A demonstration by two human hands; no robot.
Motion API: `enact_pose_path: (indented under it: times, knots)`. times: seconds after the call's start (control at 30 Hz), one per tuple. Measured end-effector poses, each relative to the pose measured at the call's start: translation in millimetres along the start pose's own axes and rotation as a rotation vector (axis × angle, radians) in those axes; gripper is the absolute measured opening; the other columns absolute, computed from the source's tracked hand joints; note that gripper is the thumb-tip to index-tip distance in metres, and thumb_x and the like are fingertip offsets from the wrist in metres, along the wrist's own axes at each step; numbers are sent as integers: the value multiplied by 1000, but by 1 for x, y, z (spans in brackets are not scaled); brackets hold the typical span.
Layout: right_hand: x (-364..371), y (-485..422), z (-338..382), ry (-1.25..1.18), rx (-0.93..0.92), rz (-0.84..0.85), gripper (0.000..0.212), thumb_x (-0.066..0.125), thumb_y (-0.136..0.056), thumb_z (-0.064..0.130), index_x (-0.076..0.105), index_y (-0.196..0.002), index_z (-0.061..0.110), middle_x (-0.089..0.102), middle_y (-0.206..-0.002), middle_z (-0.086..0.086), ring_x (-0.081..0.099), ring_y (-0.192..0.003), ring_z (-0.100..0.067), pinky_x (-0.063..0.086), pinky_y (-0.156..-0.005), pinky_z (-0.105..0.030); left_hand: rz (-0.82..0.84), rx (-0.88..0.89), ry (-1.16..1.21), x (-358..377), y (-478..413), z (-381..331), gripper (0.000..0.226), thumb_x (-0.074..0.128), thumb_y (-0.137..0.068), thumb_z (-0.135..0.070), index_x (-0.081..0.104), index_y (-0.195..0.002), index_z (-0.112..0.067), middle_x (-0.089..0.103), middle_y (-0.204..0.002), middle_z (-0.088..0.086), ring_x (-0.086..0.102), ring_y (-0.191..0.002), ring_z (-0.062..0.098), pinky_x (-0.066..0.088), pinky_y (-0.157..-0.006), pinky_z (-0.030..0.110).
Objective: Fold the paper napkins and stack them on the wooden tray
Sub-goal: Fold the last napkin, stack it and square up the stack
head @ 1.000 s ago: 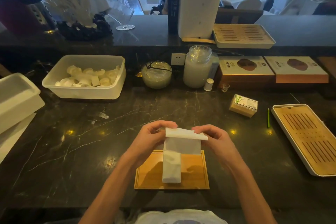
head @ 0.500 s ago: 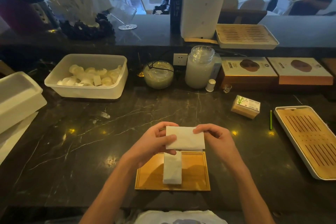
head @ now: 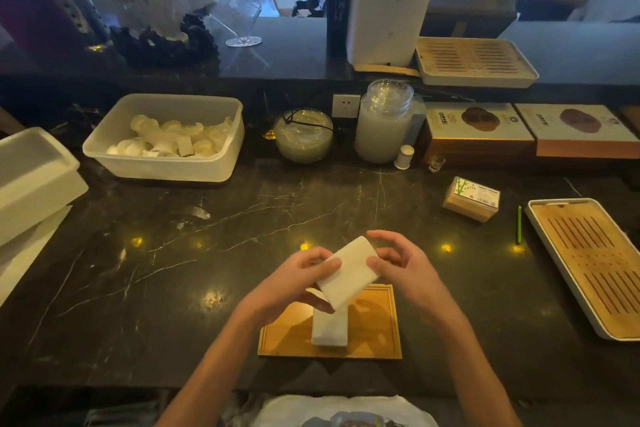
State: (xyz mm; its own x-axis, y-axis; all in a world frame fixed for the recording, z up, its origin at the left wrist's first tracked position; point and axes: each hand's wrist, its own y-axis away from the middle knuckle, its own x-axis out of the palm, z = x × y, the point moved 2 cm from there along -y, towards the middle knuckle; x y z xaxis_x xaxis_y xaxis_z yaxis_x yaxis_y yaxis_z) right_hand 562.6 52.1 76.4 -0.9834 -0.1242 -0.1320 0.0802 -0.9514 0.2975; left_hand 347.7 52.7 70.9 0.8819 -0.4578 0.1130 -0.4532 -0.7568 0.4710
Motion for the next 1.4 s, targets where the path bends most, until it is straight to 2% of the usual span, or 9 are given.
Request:
enact_pose_path:
  times: [0.1,0.2,0.3,0.4,0.67,0.93,1.2,1.3,1.4]
  knots:
    - [9,-3,-5,-86,21,4,35,68,-95,20,60,-125,36,77,-97,12,74,-98,-9,62,-74,-24,-45,-7,-83,3,-2,15,23,62,-98,-32,68,-115,-18,70,-112,2,72,-102,13,63,-71,28]
    - [24,-5,-21,-213,154,25,34,70,-92,29,60,-124,36,77,-105,9,75,-96,-9,62,-71,-26,-196,-24,128,9,-2,36,22,61,-99,-26,69,-117,-15,72,-113,5,73,-102,17,64,-74,35]
    - [38,-2,-51,-161,266,67,36,70,-93,18,60,-127,25,78,-108,4,76,-97,-12,62,-70,-25,-260,-104,224,14,-1,59,23,60,-100,-25,67,-119,-14,73,-115,7,74,-101,21,65,-75,41]
    - [44,-1,-76,-106,325,41,36,69,-94,11,61,-129,14,77,-110,-4,75,-97,-16,61,-68,-23,-284,-184,134,12,-2,76,22,60,-100,-31,69,-111,-15,73,-109,6,75,-95,20,63,-63,30]
    - [59,-9,-109,211,338,-19,35,66,-96,13,58,-130,16,68,-114,-7,66,-108,-22,62,-80,-32,-476,-239,-181,2,-14,110,8,61,-99,-24,64,-95,-17,70,-94,5,70,-70,17,57,-52,22]
    - [64,-14,-119,256,377,-38,36,68,-95,17,54,-128,20,68,-107,-4,68,-101,-19,57,-62,-20,-504,-253,-315,2,-23,119,8,61,-98,-24,61,-91,-21,66,-92,2,67,-91,22,61,-78,40]
    - [58,-11,-120,193,419,-63,33,56,-102,29,54,-132,16,65,-122,-8,66,-103,-18,61,-83,-34,-529,-235,-272,1,-23,121,17,53,-101,-35,56,-100,-17,63,-100,5,61,-86,16,54,-77,36]
    - [57,-8,-119,85,484,-50,40,48,-106,27,49,-143,13,57,-140,-9,57,-125,-24,51,-105,-44,-516,-212,-224,6,-24,117,25,50,-103,-31,51,-124,-17,59,-124,6,59,-108,17,53,-87,32]
    - [58,-3,-118,-44,570,-37,47,47,-106,23,38,-152,14,47,-151,-10,46,-136,-28,44,-110,-43,-464,-212,-181,15,-24,115,44,47,-105,-26,36,-146,-16,44,-150,6,48,-132,21,47,-97,30]
